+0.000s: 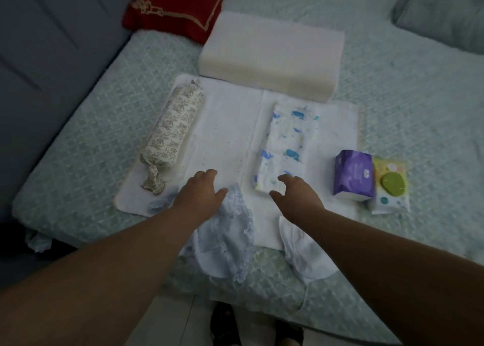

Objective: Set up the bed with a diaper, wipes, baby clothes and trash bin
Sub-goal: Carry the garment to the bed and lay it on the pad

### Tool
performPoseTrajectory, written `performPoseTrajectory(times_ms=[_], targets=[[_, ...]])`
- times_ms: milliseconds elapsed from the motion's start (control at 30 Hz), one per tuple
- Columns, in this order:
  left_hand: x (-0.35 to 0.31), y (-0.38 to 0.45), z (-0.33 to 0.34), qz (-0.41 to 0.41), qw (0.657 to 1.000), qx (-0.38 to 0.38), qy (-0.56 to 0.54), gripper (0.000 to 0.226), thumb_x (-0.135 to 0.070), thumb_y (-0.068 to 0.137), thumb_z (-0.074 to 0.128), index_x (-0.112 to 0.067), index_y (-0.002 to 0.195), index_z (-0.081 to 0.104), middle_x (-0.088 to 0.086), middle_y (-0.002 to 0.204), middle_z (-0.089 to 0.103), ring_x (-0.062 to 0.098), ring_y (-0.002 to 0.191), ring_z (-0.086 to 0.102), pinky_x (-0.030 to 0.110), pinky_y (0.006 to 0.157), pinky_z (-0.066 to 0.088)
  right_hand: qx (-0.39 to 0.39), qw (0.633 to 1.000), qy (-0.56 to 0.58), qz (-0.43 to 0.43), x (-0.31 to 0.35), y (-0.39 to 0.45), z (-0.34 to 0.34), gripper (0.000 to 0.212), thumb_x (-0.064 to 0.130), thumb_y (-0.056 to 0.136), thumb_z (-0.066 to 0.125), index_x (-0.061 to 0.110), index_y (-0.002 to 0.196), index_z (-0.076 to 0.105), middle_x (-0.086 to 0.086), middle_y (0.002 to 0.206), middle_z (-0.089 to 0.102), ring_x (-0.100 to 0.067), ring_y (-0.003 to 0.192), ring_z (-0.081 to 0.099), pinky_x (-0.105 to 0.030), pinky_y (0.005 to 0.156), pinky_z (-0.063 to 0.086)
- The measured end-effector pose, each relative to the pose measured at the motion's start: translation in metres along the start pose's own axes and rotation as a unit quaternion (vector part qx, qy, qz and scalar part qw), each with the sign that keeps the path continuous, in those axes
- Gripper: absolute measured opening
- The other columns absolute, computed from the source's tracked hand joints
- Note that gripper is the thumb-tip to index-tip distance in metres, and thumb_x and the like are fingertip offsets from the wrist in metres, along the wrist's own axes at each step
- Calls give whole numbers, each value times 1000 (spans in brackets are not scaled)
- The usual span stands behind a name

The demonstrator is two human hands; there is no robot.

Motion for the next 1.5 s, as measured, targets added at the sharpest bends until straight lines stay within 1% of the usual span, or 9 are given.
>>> performPoseTrajectory(times_ms=[100, 300, 433, 667, 767, 900, 1033, 1167, 1500], targets=[[-53, 3, 5, 51, 998, 17, 25, 66, -54, 94, 53, -18, 147, 38, 13, 141, 47, 31, 125, 49, 43, 99, 44, -38, 998, 22, 37, -37, -19, -34, 57, 50, 89, 59, 25, 139, 48, -5, 134, 55, -26, 120, 55, -38, 96, 45], [-160, -7, 16, 132, 989, 34, 56, 65, -54, 92, 56, -20, 145, 40, 11, 141, 48, 30, 125, 49, 42, 99, 43, -96, 987, 62, 112, -112, -75, -90, 56, 49, 89, 61, 25, 138, 50, -5, 136, 55, -27, 122, 54, -37, 98, 44], [-250, -37, 31, 197, 976, 60, 69, 64, -54, 92, 55, -22, 145, 40, 9, 143, 46, 29, 127, 48, 42, 100, 43, -135, 971, 94, 172, -175, -141, -132, 57, 50, 87, 63, 25, 136, 52, -6, 132, 58, -27, 117, 57, -37, 96, 47], [-390, -103, 65, 300, 943, 88, 114, 58, -51, 92, 57, -19, 138, 46, 12, 133, 50, 32, 120, 50, 43, 96, 46, -181, 941, 127, 255, -268, -247, -183, 61, 55, 89, 57, 28, 142, 45, -3, 139, 51, -24, 120, 55, -38, 95, 48], [-453, -139, 88, 335, 929, 104, 115, 56, -51, 91, 59, -19, 136, 48, 11, 133, 52, 32, 120, 51, 41, 95, 46, -198, 927, 150, 283, -315, -295, -200, 62, 55, 91, 56, 28, 145, 42, -2, 144, 47, -23, 123, 53, -41, 99, 47], [-524, -183, 120, 375, 909, 115, 138, 60, -52, 92, 57, -19, 141, 44, 11, 138, 51, 32, 124, 49, 42, 99, 42, -213, 913, 167, 307, -376, -355, -221, 64, 56, 92, 54, 27, 147, 39, -2, 146, 44, -23, 125, 51, -38, 99, 46], [-596, -237, 152, 405, 893, 131, 147, 66, -56, 94, 52, -20, 148, 37, 10, 147, 43, 29, 131, 44, 43, 105, 41, -234, 896, 168, 337, -440, -424, -247, 65, 58, 92, 52, 28, 147, 38, -1, 147, 44, -23, 127, 48, -39, 100, 44], [-674, -310, 184, 441, 869, 153, 163, 69, -59, 95, 46, -24, 152, 28, 7, 156, 32, 26, 141, 33, 42, 112, 33, -266, 877, 169, 363, -500, -504, -282, 65, 60, 90, 52, 29, 146, 40, 0, 144, 46, -22, 127, 48, -38, 101, 41], [-880, -499, 218, 585, 781, 141, 165, 66, -57, 97, 44, -24, 152, 28, 5, 152, 35, 25, 137, 36, 41, 110, 35, -361, 811, 148, 436, -605, -720, -382, 60, 53, 90, 57, 29, 143, 42, 0, 141, 49, -23, 127, 48, -39, 100, 43]])
Point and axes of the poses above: each hand's wrist, its own y-axis towards the middle knuckle, its own z-axis out of the palm, x = y × z, the point moved 10 cm from there along y, towards the middle knuckle
